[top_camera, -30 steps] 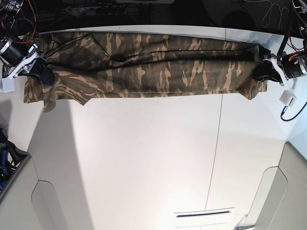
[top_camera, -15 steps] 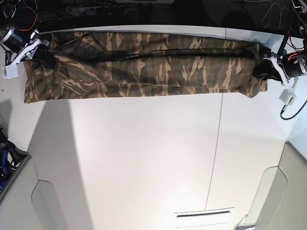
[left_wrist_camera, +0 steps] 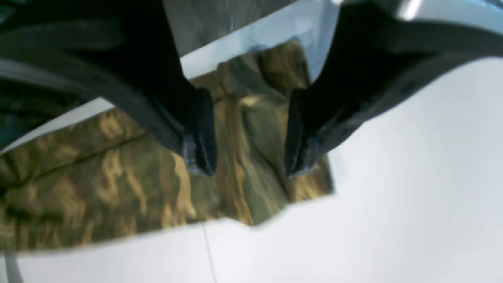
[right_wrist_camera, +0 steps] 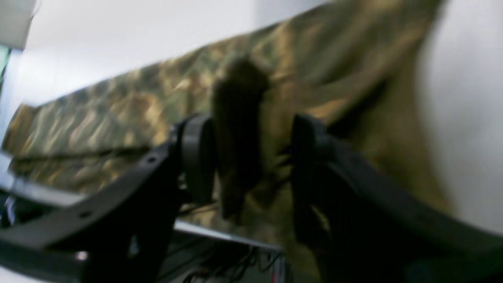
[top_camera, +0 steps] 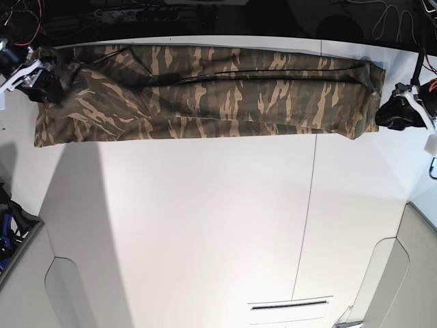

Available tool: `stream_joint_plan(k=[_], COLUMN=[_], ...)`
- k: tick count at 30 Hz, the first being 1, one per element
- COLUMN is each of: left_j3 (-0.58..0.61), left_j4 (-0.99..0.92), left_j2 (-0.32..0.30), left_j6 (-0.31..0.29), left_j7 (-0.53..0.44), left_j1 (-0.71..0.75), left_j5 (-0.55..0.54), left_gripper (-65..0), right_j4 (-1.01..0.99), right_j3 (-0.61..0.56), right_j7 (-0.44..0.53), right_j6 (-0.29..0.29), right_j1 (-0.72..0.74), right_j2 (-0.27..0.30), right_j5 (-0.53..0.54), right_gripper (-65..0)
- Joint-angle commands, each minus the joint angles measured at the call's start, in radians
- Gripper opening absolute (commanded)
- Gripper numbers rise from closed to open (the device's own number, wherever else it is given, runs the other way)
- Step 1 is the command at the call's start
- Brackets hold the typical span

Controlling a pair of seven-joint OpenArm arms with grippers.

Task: Fold the T-shirt properly
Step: 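Release and regrasp the folded strip ends with both grippers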

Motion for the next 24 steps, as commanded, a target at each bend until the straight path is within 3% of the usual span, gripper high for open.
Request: stream_joint_plan(k=[1,7,9,11,19,24], left_j3=[-0.028,-0.063,-0.063,-0.063,-0.058,-0.058], left_j4=[0.015,0.015,0.015,0.014,0.013,0.012], left_j2=[-0.022,-0.019,-0.013,-0.008,0.009,0.033], left_j6=[-0.009,-0.009,-0.009,-0.009,-0.009,-0.009], left_j7=[-0.001,0.028,0.028,0.024,-0.015,-0.028], left_j1=[-0.005,-0.005,-0.004,-0.001,0.026,0.027], left_j5=[-0.029,-0.033,-0.033,-0.033,-0.007,0.049], left_gripper=[-33.4,-33.3,-30.2,-25.0,-22.6,-22.6], right_j4=[0.019,0.019,0.019,0.019,0.018,0.002], right_j3=[0.035,0.159,0.159,0.157,0.042,-0.112], right_j7=[0.021,0.022,0.02,0.011,0.01,0.049], right_j6=[0.003,0.003,0.003,0.004,0.008,0.007], right_j1=[0.018,0.081,0.086,0.091,0.091,0.091], right_j2=[0.014,0.021,0.021,0.014,0.014,0.019], right_j5=[0.019,0.056,0.082,0.104,0.107,-0.036], right_gripper=[-34.6,-36.8,-48.1,-65.0,-65.0,-65.0])
